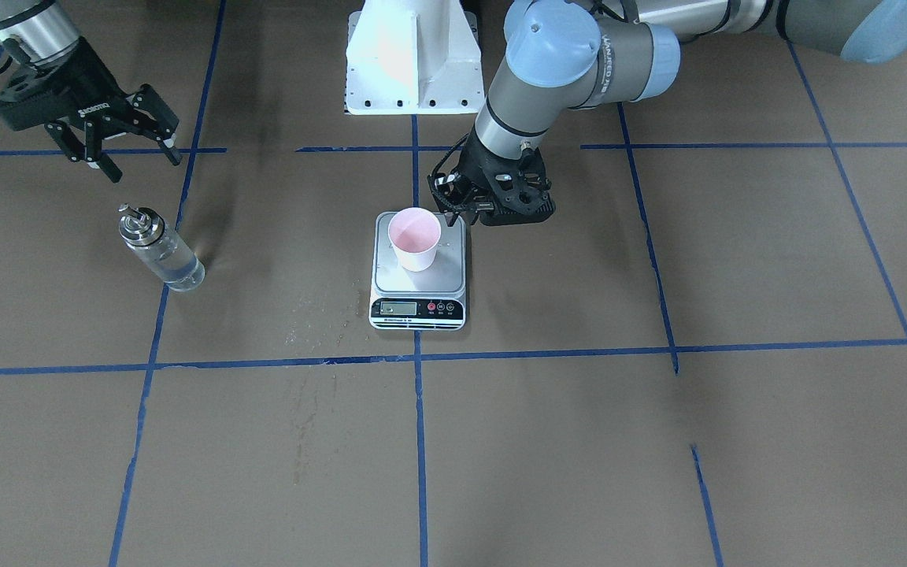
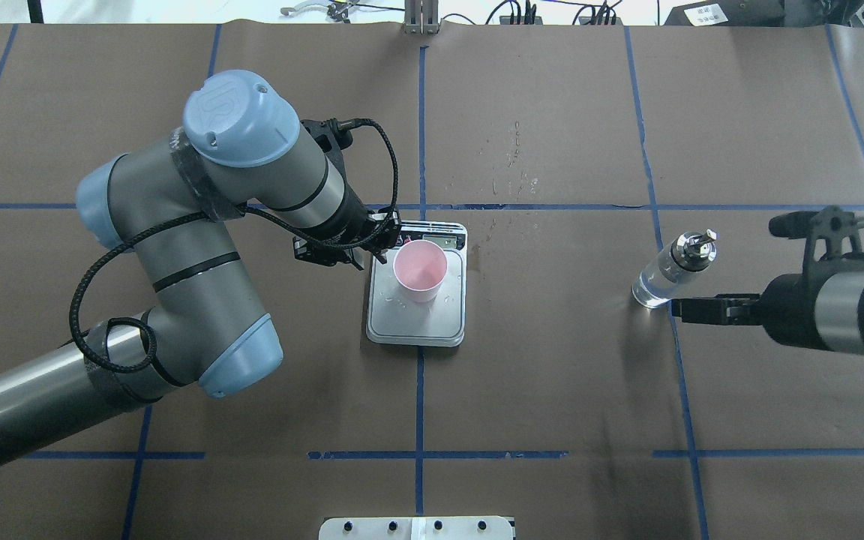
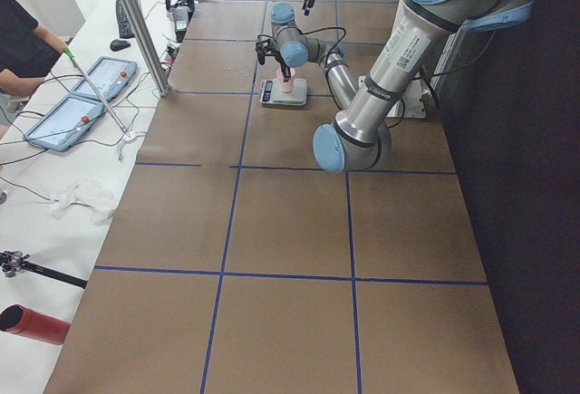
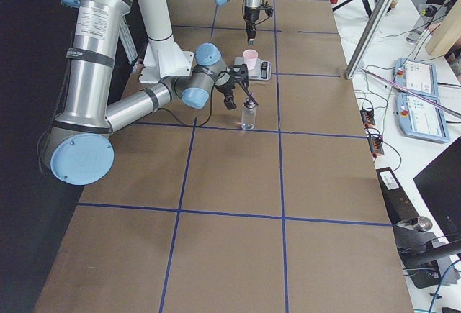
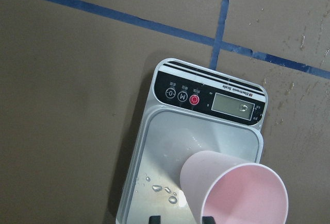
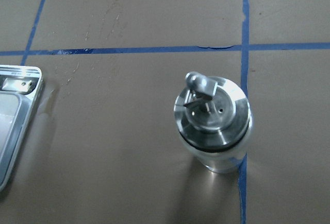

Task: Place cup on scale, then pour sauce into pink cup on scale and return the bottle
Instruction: 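Lift the left gripper away from the cup while the right gripper grasps the glass bottle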

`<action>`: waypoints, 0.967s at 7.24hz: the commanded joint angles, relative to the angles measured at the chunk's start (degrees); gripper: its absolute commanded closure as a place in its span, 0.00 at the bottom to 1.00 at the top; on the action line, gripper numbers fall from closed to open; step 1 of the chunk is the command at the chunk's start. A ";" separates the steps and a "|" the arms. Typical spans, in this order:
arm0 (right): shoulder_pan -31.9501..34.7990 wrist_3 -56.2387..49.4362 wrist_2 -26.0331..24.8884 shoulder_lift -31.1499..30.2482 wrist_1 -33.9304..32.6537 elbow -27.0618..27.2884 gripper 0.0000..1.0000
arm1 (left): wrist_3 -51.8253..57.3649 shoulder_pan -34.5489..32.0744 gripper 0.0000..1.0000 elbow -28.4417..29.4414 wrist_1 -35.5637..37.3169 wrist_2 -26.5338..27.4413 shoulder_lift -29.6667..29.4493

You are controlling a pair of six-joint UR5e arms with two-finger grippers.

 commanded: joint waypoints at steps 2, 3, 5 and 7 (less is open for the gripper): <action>-14.88 3.51 -26.99 -1.44 -0.14 -2.43 0.00 | 0.42 -1.32 0.62 -0.15 -0.02 -0.01 0.34; -16.02 7.86 -31.80 -1.52 -0.14 -2.96 0.00 | 0.51 -2.02 0.62 -0.23 -0.02 0.16 0.51; -19.01 10.63 -43.76 -1.52 0.56 -4.64 0.00 | 4.08 -3.42 0.61 -4.52 0.06 0.08 5.32; -19.63 11.85 -50.54 -1.00 1.52 -7.09 0.00 | 4.99 -4.66 0.61 -5.51 0.07 0.07 6.49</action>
